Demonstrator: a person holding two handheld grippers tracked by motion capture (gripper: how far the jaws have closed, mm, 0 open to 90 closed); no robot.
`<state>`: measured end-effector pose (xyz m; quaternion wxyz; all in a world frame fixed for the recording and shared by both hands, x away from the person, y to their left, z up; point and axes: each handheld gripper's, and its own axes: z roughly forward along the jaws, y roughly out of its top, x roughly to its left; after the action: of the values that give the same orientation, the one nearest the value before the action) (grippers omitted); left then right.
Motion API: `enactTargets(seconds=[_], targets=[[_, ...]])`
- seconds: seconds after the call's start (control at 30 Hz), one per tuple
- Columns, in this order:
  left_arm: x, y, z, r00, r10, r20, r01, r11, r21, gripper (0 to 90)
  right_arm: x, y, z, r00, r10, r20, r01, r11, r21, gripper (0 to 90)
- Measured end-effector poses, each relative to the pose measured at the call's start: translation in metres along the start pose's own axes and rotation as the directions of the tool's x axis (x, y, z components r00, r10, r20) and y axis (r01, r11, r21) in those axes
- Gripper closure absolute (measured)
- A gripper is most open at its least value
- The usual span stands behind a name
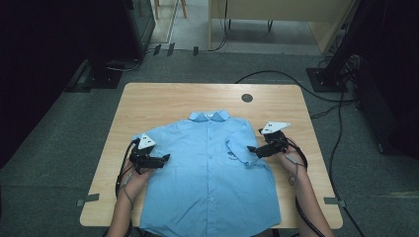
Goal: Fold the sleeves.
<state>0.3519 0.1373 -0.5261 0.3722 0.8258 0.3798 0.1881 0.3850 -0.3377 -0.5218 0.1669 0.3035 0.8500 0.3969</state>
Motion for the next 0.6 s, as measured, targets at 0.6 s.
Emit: enactTargets(seconds=[0.6], targets=[[0.0, 0.0, 0.0, 1.0, 0.0, -0.001, 0.0, 1.0, 0.0, 19.2, -0.013, -0.011, -0.008, 0.9984, 0.055, 0.018, -0.055, 0.999, 0.003, 10.3]])
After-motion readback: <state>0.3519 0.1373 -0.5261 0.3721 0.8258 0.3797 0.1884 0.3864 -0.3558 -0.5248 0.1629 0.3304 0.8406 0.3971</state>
